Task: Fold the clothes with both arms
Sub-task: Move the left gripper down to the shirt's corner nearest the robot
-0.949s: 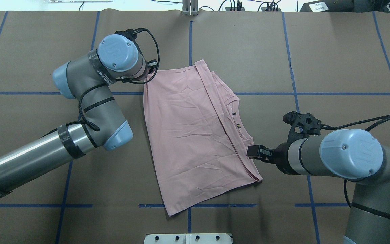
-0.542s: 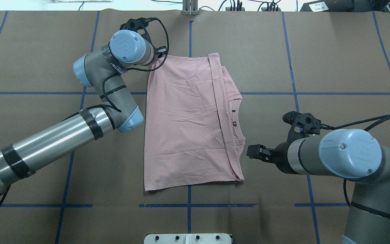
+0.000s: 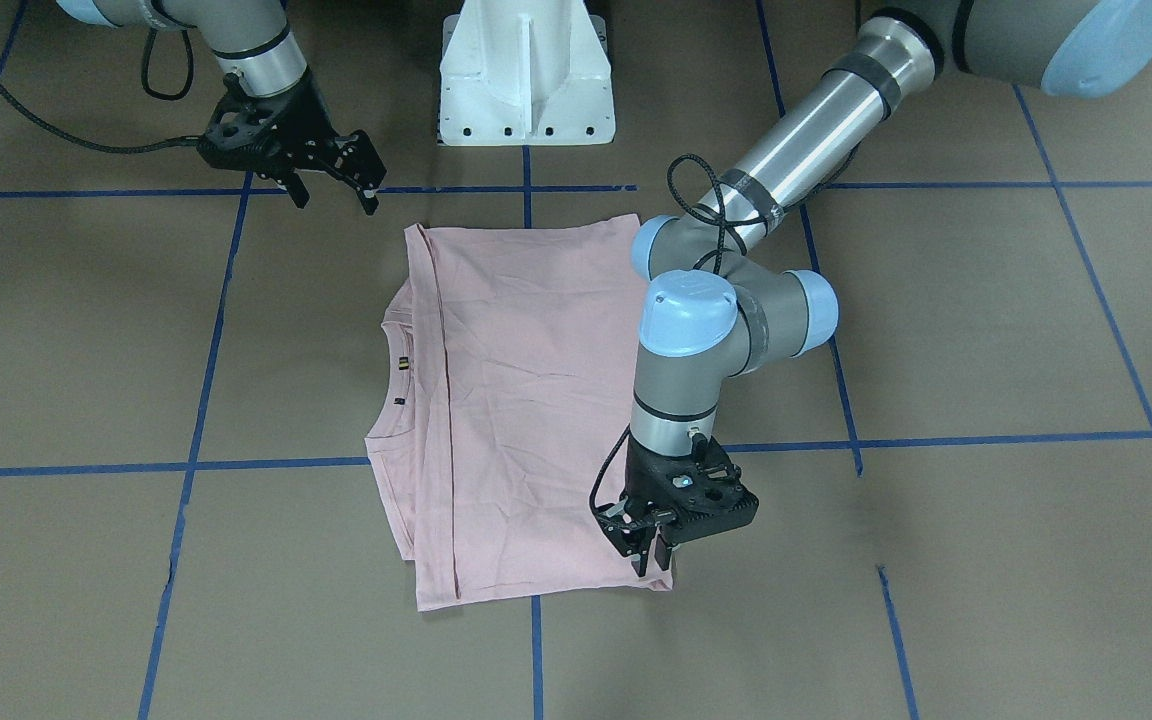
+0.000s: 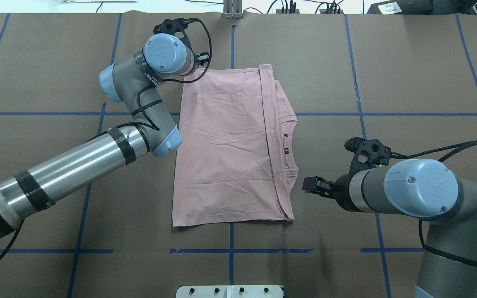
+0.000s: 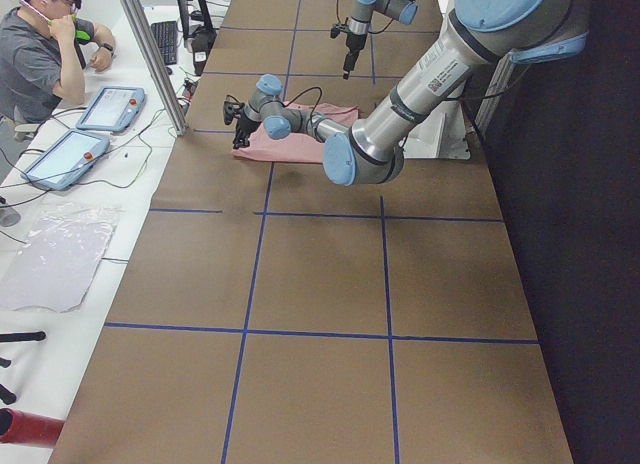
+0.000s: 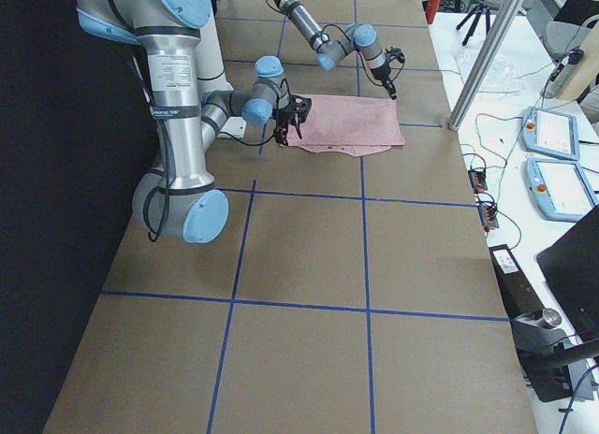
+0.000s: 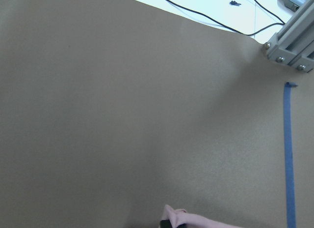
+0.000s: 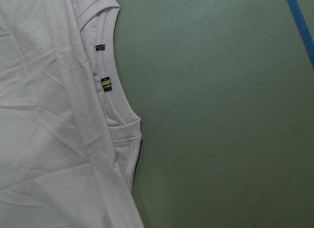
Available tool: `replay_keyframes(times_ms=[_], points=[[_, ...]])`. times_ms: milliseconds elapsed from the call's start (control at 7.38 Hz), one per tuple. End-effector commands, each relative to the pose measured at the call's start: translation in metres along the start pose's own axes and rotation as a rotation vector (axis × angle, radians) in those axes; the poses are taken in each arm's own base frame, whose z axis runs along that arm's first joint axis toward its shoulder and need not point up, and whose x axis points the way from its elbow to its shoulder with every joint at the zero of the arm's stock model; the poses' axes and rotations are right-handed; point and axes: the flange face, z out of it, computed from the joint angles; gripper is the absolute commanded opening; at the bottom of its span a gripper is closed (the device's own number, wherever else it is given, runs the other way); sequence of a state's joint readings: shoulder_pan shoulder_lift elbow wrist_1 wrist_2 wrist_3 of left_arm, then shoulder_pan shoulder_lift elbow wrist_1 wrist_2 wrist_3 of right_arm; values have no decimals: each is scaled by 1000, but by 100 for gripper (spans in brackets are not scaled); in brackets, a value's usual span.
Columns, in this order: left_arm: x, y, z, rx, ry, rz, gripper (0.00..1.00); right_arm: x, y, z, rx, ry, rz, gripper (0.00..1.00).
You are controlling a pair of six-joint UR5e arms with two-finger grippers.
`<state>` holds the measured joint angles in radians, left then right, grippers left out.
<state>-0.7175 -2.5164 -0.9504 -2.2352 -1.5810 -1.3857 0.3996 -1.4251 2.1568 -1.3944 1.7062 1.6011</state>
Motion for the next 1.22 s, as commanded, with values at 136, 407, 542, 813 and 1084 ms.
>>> replay_keyframes(times_ms=[136, 407, 542, 813, 1084], points=[[-47, 22, -49, -160, 74, -65, 100, -15, -2, 6, 15, -7, -2, 100], [-89, 45, -110, -190, 5, -116, 100, -15, -1, 7, 10, -5, -2, 100], [-108, 85, -142, -235, -20, -151, 100, -15, -1, 7, 7, -8, -3, 100], [-136, 167, -176, -326, -91, -276, 98, -16, 0, 6, 4, -14, -5, 100], [-120, 253, -178, -358, -184, -331, 98, -16, -2, 5, 13, -14, -4, 100]])
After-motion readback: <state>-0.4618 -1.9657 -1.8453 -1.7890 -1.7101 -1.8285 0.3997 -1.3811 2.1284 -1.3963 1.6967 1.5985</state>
